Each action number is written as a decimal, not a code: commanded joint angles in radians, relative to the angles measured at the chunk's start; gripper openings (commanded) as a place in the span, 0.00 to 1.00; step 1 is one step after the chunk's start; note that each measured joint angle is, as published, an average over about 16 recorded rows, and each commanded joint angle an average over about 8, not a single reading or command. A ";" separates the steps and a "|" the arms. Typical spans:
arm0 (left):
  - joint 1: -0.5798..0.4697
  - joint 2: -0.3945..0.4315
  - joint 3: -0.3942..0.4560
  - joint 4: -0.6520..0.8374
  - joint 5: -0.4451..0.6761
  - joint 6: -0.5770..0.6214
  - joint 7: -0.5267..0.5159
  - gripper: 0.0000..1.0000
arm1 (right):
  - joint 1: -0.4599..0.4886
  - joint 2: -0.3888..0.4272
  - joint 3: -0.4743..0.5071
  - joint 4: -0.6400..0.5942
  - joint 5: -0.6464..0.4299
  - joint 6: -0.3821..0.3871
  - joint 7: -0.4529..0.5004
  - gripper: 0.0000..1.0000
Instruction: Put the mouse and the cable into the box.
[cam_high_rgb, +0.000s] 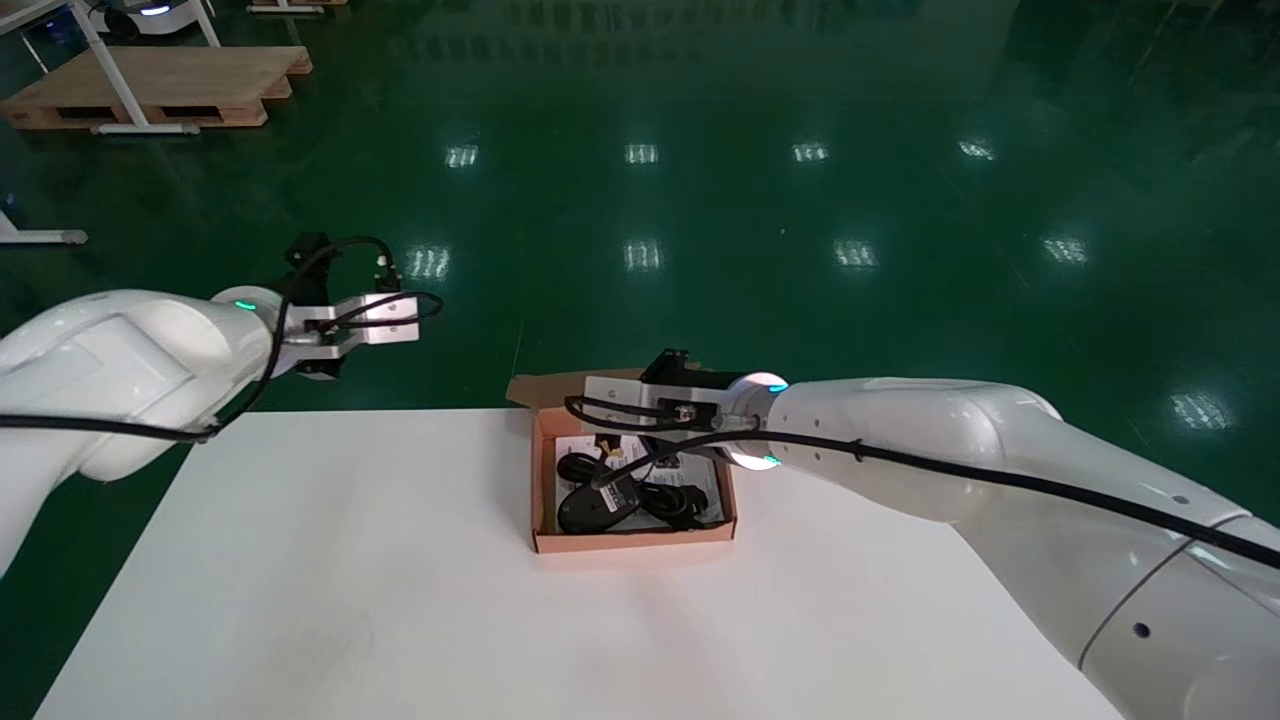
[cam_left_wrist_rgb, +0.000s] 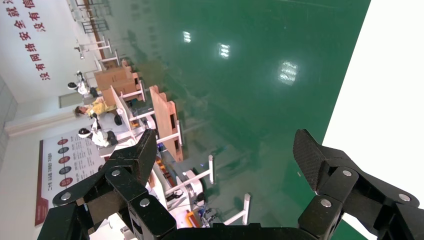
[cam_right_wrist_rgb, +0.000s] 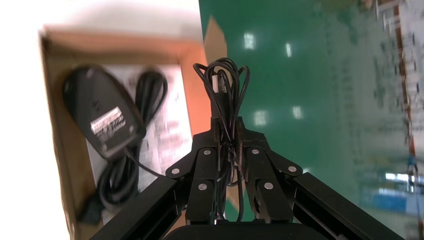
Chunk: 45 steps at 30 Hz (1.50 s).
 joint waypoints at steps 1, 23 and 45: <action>0.001 -0.003 0.000 -0.009 0.007 0.005 -0.007 1.00 | -0.001 0.000 -0.033 -0.020 -0.005 0.027 0.035 0.63; 0.043 -0.039 -0.061 -0.048 -0.109 0.061 0.031 1.00 | -0.061 0.073 0.056 0.039 0.091 -0.064 0.041 1.00; 0.289 -0.253 -0.428 -0.285 -0.824 0.394 0.274 1.00 | -0.285 0.352 0.404 0.275 0.465 -0.426 0.058 1.00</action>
